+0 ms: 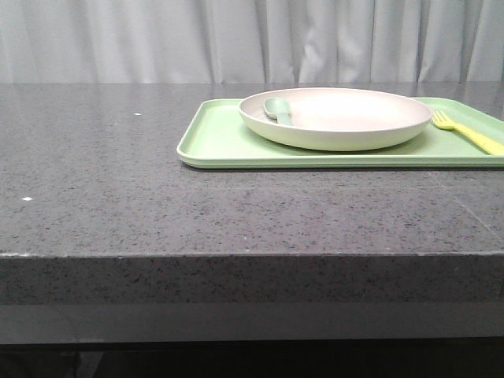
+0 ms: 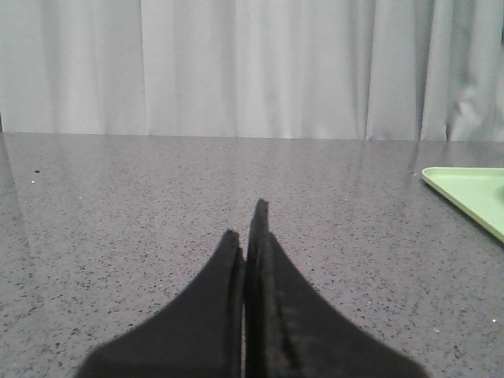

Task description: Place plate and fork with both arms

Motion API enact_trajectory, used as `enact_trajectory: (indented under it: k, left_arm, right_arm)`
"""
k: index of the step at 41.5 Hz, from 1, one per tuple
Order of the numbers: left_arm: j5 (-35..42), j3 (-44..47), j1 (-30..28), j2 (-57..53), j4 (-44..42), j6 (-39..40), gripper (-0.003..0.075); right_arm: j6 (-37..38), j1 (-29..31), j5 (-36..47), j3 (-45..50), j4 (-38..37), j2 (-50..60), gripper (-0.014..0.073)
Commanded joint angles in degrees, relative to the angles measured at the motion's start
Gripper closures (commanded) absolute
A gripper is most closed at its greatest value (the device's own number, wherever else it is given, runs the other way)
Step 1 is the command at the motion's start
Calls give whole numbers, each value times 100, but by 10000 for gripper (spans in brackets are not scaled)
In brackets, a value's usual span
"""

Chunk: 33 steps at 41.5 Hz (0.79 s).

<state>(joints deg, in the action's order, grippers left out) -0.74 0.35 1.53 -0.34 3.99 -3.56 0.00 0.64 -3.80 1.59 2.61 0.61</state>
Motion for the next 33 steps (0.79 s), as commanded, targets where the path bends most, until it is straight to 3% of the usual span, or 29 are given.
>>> enact_trajectory:
  k: [1, 33]
  left_arm:
    - [458, 18, -10, -113, 54, 12, 738]
    - [458, 18, -10, -113, 54, 12, 738]
  right_arm:
    - [0, 21, 566, -29, -50, 107, 662]
    - [0, -40, 566, -29, -50, 107, 662]
